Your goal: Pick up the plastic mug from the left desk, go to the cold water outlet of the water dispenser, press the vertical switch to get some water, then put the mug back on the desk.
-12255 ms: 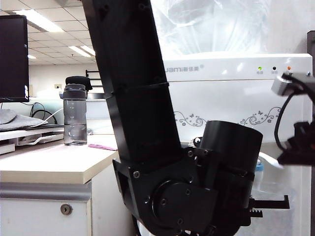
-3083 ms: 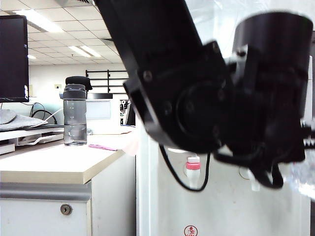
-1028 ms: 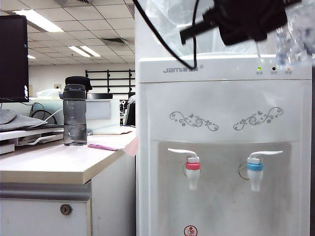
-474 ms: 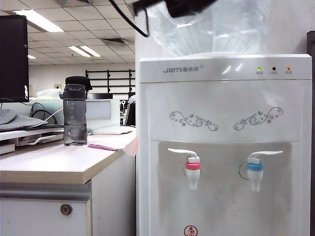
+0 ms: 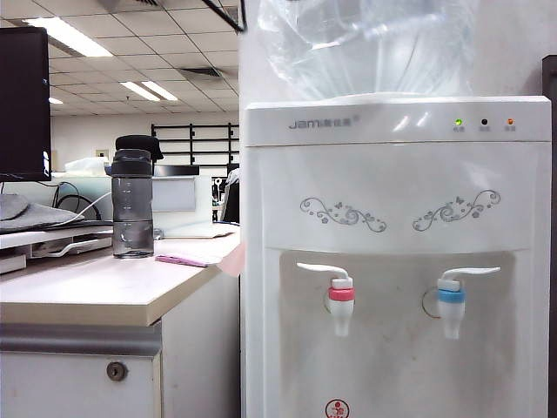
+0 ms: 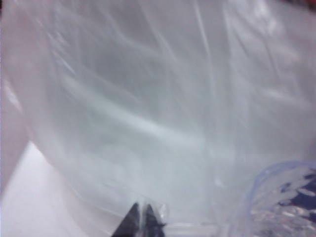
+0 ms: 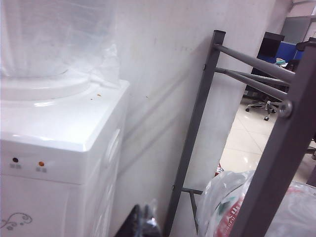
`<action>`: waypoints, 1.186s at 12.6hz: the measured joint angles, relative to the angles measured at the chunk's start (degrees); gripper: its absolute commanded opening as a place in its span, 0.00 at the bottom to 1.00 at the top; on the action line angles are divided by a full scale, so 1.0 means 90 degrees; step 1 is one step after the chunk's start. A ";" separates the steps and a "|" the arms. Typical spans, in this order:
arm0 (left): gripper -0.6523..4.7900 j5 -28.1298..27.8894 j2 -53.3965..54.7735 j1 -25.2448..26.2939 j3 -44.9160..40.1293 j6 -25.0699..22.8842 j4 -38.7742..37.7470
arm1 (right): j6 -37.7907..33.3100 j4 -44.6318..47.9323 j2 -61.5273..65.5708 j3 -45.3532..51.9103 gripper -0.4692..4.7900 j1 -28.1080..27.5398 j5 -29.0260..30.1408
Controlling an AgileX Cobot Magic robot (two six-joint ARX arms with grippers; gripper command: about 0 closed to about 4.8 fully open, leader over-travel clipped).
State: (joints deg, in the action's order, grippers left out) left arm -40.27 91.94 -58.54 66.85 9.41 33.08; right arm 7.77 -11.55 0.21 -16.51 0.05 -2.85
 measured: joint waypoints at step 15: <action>0.11 -0.0017 -0.1273 0.0811 -0.0928 -0.0066 -0.0641 | 0.0000 0.0000 0.0000 0.0000 0.09 0.0000 0.0000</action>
State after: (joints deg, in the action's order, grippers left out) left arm -40.42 80.49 -51.24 58.50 8.82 27.31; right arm 7.77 -11.55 0.21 -16.51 0.05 -2.85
